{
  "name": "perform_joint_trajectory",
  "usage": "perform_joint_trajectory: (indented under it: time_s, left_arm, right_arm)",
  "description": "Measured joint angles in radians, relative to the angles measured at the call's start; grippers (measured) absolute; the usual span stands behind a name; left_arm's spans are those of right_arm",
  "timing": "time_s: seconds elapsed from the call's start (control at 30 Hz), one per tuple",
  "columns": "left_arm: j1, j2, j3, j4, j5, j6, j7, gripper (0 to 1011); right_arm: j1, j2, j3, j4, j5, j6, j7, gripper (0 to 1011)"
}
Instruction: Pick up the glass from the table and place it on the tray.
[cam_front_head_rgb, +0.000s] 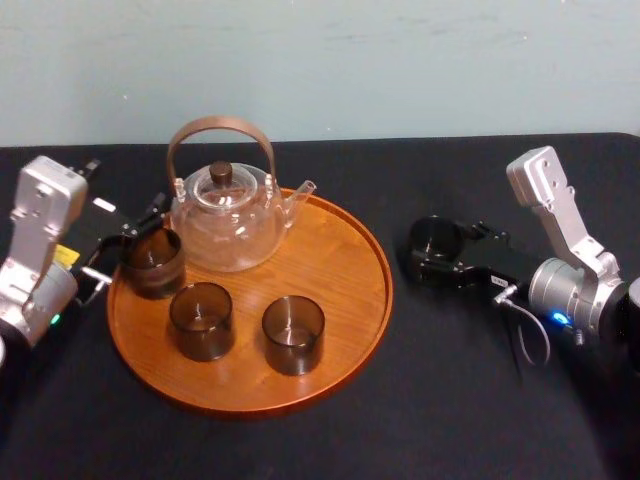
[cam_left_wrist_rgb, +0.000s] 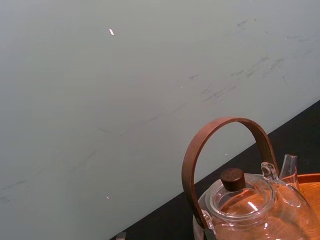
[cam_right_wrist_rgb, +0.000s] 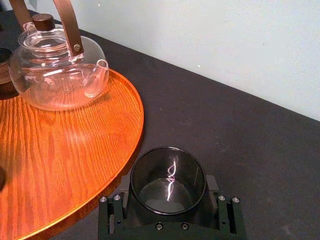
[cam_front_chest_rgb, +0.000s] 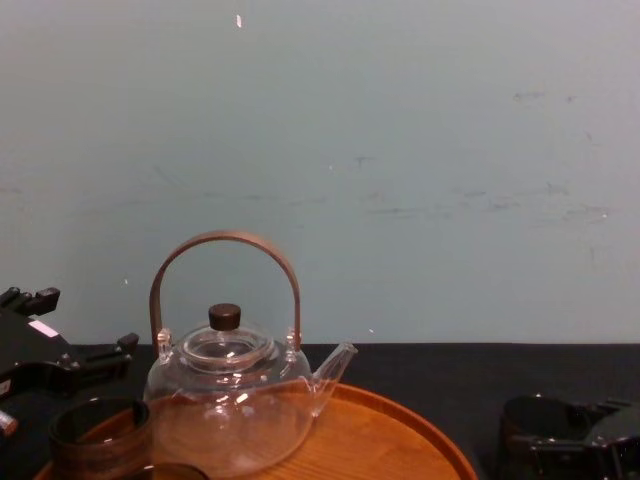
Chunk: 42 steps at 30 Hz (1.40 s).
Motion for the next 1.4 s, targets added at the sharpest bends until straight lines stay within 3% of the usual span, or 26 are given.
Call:
perform_joint_trajectory:
  time_s: [0.33,0.73,1.1,1.4]
  left_arm:
    - [0.000,0.000,0.000,0.000,0.000,0.000,0.000,1001]
    - [0.000,0.000,0.000,0.000,0.000,0.000,0.000,1001]
    - [0.000,0.000,0.000,0.000,0.000,0.000,0.000,1001]
    - [0.000,0.000,0.000,0.000,0.000,0.000,0.000,1001]
  right_arm:
    - [-0.010,0.006,0.010,-0.013,0.007,-0.005,0.010,898]
    - [-0.009,0.039,0.019,-0.080,0.031,-0.032,0.071,898]
    - [0.040,0.031,-0.035,-0.097,0.039,-0.058,0.127,898]
    - [0.086,0.002,-0.090,-0.067,0.038,-0.071,0.149,898]
